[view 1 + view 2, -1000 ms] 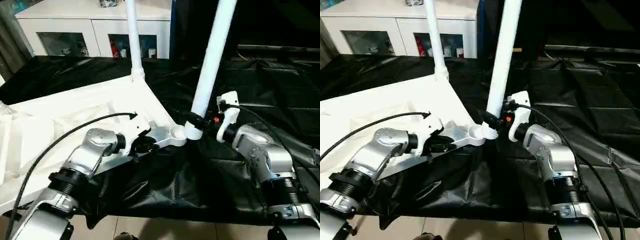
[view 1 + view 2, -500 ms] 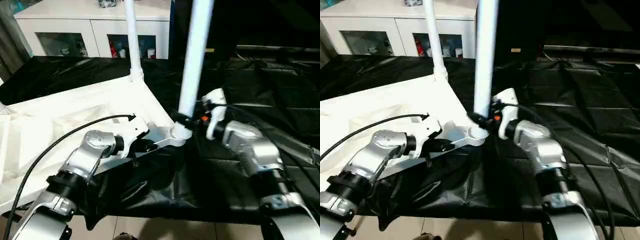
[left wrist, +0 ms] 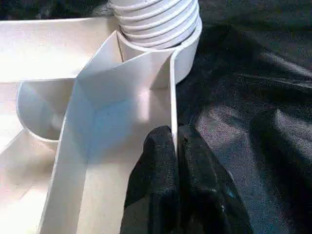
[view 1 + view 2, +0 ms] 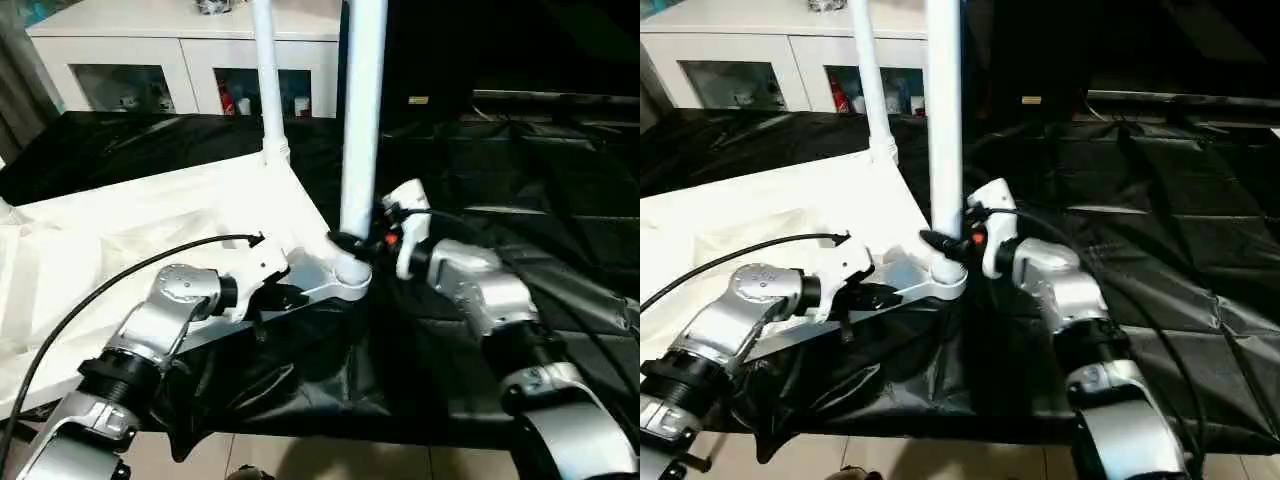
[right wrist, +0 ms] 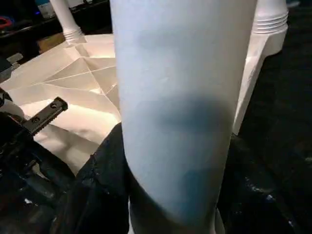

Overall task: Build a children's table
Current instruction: Insert table leg to table base

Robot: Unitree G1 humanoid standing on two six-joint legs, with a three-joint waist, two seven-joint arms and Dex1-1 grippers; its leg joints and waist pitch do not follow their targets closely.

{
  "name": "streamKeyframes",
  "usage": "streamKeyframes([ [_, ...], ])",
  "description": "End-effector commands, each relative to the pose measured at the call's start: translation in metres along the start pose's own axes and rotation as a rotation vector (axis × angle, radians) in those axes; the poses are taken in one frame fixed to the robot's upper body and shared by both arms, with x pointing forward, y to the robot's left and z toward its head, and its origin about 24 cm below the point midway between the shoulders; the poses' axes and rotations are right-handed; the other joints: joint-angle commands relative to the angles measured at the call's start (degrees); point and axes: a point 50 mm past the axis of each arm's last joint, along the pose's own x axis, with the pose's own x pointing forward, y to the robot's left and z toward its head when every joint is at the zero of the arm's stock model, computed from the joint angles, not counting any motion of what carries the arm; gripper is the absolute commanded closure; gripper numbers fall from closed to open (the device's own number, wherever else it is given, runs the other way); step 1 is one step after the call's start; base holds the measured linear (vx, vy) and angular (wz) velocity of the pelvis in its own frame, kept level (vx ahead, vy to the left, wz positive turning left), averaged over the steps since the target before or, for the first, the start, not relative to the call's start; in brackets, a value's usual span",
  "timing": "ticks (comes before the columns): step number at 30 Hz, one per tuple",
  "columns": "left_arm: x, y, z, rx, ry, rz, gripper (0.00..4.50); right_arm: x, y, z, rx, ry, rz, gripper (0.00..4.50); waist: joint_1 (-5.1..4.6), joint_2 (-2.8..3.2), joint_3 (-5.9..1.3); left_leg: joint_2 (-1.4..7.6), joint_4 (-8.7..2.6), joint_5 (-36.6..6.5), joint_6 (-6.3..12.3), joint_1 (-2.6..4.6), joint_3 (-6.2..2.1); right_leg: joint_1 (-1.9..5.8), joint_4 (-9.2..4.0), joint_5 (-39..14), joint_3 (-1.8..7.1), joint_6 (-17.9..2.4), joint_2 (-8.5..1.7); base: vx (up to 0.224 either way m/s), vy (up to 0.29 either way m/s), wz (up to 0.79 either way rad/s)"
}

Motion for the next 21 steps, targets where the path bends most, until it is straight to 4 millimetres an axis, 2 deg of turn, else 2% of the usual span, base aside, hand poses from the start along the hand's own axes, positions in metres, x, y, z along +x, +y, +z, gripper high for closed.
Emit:
streamKeyframes([
  [1,-0.001,-0.003,0.0,0.002,-0.022,-0.025,4.5,0.002,-0.001,-0.004,-0.008,0.051,0.01,2.59,0.05,-1.09,-4.11,0.36,-4.0,-17.85,-0.64,1.55,0.27,2.19,-3.89,-13.92,0.51,-11.98,-1.48,0.0,0.0,0.0],
  [4,-0.001,-0.004,0.0,-0.005,-0.024,-0.019,4.5,0.002,-0.001,-0.01,-0.014,0.081,0.021,2.59,-0.01,-1.0,-4.05,0.4,-4.06,-18.53,-0.83,1.59,0.24,2.07,-3.99,-15.26,0.51,-11.77,-1.56,0.0,0.0,0.0],
  [9,-0.001,-0.006,-0.001,-0.019,-0.032,-0.003,4.5,0.001,-0.005,-0.011,0.054,0.027,-0.002,2.59,-0.13,-1.07,-4.12,0.42,-4.09,-18.4,-0.78,1.57,0.21,2.14,-3.92,-14.47,0.55,-11.96,-1.54,0.0,0.0,0.0],
  [13,-0.003,-0.002,0.001,-0.038,-0.049,0.04,4.5,-0.008,-0.01,-0.021,0.119,-0.008,-0.021,2.59,-0.06,-1.02,-4.16,0.41,-4.0,-18.27,-0.4,1.65,0.29,2.12,-3.92,-13.46,0.52,-12.44,-1.43,0.0,0.0,0.0],
  [17,-0.003,0.002,0.003,-0.048,-0.064,0.07,4.5,-0.017,-0.013,-0.033,0.173,-0.05,-0.045,2.59,0.24,-0.71,-4.25,0.43,-4.01,-18.45,-0.36,1.72,0.27,2.2,-3.94,-13.11,0.54,-12.44,-1.52,0.0,0.0,0.0],
  [18,-0.003,0.003,0.003,-0.049,-0.066,0.078,4.5,-0.02,-0.014,-0.036,0.184,-0.06,-0.049,2.59,0.26,-0.88,-4.29,0.39,-3.99,-18.2,-0.27,1.68,0.27,2.24,-3.92,-12.63,0.47,-12.67,-1.4,0.0,0.0,0.0],
  [19,-0.002,0.005,0.005,-0.057,-0.077,0.1,4.5,-0.024,-0.014,-0.044,0.207,-0.072,-0.065,2.59,0.42,-0.06,-4.25,0.43,-4.05,-18.65,-0.46,1.76,0.18,2.09,-3.86,-12.77,0.47,-12.76,-1.47,0.0,0.0,0.0],
  [20,-0.002,0.006,0.006,-0.064,-0.085,0.116,4.5,-0.027,-0.014,-0.05,0.223,-0.08,-0.077,2.59,0.21,-0.49,-4.13,0.42,-4.08,-19.71,-0.49,1.77,0.29,2.05,-4.14,-13.17,0.5,-12.65,-1.38,0.0,0.0,0.0],
  [21,-0.001,0.006,0.007,-0.069,-0.09,0.125,4.5,-0.028,-0.014,-0.054,0.234,-0.085,-0.086,2.59,0.38,-0.57,-4.23,0.45,-4.06,-20.28,-0.46,1.95,0.28,2.05,-4.21,-13.83,0.48,-12.72,-1.45,0.0,0.0,0.0],
])
